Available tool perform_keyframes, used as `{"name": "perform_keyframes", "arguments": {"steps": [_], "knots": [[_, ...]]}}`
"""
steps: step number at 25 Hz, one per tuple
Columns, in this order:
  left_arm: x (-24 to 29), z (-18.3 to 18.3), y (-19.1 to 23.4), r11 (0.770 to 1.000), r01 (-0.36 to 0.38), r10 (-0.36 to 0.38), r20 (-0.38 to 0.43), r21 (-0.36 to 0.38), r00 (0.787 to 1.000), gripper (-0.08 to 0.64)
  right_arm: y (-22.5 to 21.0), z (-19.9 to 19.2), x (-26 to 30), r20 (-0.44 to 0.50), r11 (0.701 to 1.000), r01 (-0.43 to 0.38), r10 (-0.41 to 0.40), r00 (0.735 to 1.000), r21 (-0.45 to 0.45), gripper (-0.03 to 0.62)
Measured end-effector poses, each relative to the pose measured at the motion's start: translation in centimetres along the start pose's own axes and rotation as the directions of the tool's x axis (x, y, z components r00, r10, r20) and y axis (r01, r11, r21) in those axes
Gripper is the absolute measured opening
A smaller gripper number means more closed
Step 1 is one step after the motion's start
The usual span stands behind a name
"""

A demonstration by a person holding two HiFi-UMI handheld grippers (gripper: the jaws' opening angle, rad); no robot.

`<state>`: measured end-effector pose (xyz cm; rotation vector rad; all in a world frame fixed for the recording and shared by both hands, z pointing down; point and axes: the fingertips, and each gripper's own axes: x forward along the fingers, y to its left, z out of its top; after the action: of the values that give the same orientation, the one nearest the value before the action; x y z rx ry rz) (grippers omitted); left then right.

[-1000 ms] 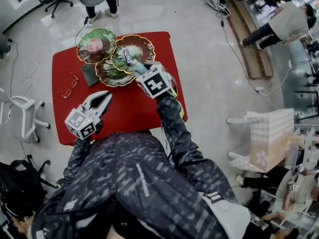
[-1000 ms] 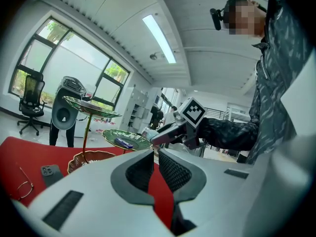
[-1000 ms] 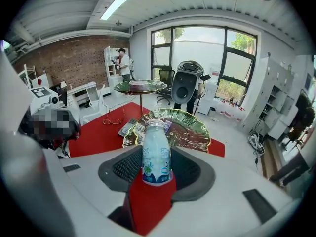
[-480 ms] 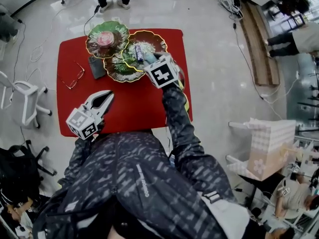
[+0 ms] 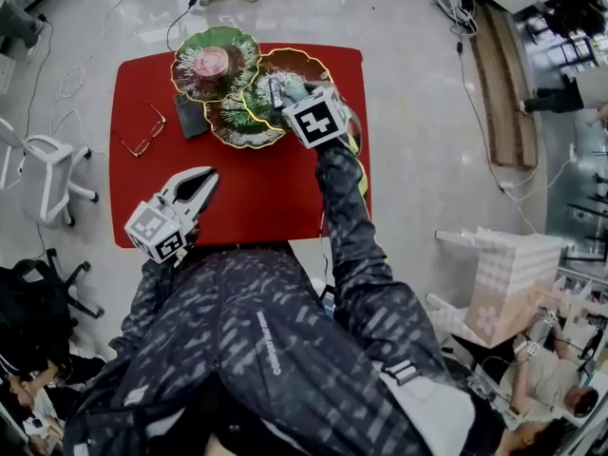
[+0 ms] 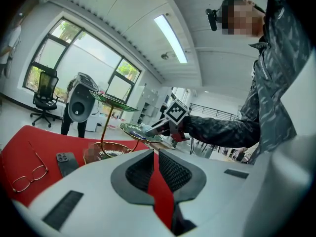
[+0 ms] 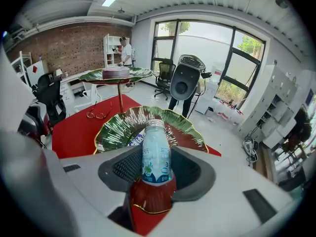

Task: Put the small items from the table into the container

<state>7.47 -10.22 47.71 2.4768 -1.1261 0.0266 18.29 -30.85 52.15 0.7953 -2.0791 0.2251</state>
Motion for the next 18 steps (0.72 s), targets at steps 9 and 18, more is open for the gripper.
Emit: {"name": "perform_keyframes", "arguments": {"steps": [9, 18], "knots": [[-0.6, -0.3, 0.2, 1.000, -0.022, 0.022, -0.001, -0.002, 1.000, 0.023, 0.0, -1.4, 0.8, -0.058, 1.000, -0.012, 0.013, 0.998, 0.014, 0.187], [0.1, 0.1, -0.3, 1.000, -0.004, 0.004, -0.006, 0.005, 1.000, 0.023, -0.4, 0.5, -0.3, 0.050, 0.999, 0.026, -0.025, 0.998, -0.020, 0.187]]}}
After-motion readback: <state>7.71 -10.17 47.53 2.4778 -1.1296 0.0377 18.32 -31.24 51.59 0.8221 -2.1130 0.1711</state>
